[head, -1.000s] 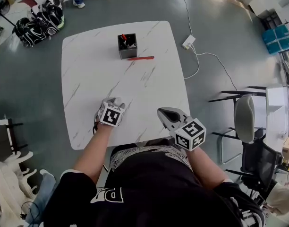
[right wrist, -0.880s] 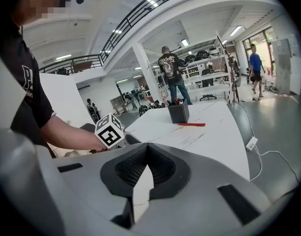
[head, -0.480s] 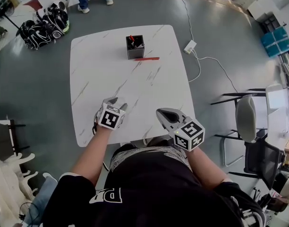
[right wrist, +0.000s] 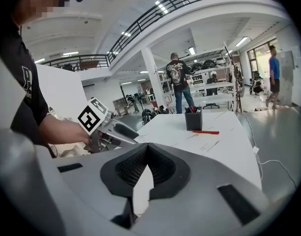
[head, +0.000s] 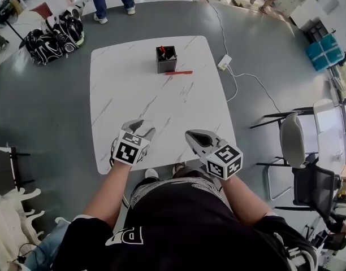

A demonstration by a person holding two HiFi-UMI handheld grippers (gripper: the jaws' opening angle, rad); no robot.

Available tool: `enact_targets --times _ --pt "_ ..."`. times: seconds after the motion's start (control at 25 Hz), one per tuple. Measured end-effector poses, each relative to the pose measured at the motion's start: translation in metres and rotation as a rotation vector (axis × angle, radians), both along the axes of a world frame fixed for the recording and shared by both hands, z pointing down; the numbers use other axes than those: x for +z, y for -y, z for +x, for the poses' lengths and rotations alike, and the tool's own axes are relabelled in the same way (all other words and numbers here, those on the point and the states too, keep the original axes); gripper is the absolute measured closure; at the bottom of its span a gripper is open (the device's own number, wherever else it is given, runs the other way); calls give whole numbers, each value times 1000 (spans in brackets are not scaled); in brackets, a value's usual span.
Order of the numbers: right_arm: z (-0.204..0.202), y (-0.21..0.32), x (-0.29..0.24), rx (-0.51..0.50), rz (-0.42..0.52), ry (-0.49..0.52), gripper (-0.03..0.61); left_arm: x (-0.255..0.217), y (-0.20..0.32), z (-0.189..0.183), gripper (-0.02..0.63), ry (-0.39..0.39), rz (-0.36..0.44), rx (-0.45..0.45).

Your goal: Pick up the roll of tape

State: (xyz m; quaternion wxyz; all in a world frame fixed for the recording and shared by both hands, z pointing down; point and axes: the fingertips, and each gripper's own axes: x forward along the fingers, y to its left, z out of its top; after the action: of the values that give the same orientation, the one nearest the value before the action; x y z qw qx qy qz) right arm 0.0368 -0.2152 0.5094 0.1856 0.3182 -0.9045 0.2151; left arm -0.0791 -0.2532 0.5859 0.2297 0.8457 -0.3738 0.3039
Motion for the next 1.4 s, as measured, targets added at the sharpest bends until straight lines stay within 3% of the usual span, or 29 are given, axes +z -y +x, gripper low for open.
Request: enact_targets --times 0.56,1.04,1.4 --pt "-36 -31 -38 68 132 41 574 -74 -56 -34 405 -132 119 24" --pt "-59 -63 -52 83 132 119 574 -103 -98 -43 405 -187 156 60" --pt "-55 -67 -54 50 137 111 574 -111 -106 -38 405 -196 182 51"
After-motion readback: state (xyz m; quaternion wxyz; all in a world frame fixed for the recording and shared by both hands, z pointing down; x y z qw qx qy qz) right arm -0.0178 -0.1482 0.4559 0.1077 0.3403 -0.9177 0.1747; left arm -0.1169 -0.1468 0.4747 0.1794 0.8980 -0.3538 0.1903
